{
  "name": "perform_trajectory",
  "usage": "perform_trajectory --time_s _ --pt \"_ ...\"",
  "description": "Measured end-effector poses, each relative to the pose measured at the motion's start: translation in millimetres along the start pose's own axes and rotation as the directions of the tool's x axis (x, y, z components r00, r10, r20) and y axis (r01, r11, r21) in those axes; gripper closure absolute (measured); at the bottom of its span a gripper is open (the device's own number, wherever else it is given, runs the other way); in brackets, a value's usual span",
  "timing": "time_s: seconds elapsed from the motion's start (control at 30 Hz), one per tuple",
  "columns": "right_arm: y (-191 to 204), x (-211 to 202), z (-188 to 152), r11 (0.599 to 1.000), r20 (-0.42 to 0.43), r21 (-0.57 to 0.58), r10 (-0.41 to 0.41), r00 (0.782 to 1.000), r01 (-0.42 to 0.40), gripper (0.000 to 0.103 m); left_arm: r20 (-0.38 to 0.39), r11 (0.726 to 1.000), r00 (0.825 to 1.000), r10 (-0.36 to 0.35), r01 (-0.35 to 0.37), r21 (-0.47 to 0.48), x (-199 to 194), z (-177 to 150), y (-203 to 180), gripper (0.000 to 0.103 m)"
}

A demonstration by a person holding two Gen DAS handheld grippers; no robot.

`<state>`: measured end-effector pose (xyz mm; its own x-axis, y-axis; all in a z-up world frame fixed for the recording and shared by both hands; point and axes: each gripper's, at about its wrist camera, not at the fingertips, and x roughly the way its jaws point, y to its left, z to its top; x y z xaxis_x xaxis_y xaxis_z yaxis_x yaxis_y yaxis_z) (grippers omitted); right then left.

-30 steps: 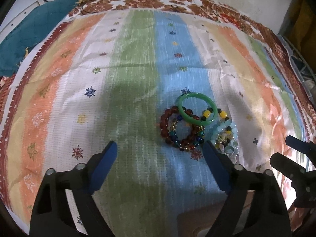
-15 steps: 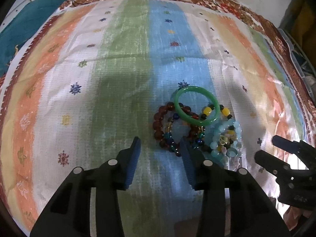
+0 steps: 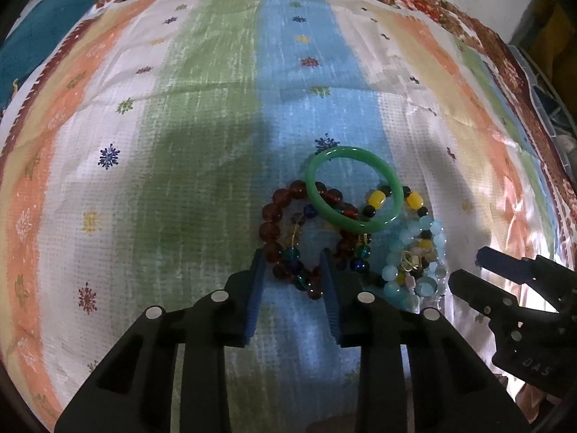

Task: Organize jewelry
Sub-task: 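Grasp the multicolour bead bracelet with left tool while right tool grasps white bead bracelet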

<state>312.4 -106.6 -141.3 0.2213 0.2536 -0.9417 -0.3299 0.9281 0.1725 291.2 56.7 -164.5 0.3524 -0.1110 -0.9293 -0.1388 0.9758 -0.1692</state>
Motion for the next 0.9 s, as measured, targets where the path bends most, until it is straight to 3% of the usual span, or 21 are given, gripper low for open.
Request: perform_trajectory --time_s 0.37,0.57,0.73,0.9 --pt "-1 16 1 0.999 -0.044 0.020 0.039 0.998 -0.038 0.075 0.004 1.000 1.000 0.008 -0.008 -0.006 4 0 -1 0.081" --pt "2 21 0 0.999 -0.053 0.002 0.040 0.998 -0.039 0.078 0.005 1.000 1.000 0.019 -0.019 0.004 7 -3 -2 0.081" --pt "5 25 2 0.999 -0.064 0.001 0.054 0.996 -0.055 0.087 0.012 1.000 1.000 0.021 -0.021 -0.009 8 -3 3 0.092" --pt "9 23 1 0.999 -0.060 -0.026 0.043 0.997 -0.045 0.094 0.021 1.000 1.000 0.023 -0.023 -0.016 6 -6 5 0.094"
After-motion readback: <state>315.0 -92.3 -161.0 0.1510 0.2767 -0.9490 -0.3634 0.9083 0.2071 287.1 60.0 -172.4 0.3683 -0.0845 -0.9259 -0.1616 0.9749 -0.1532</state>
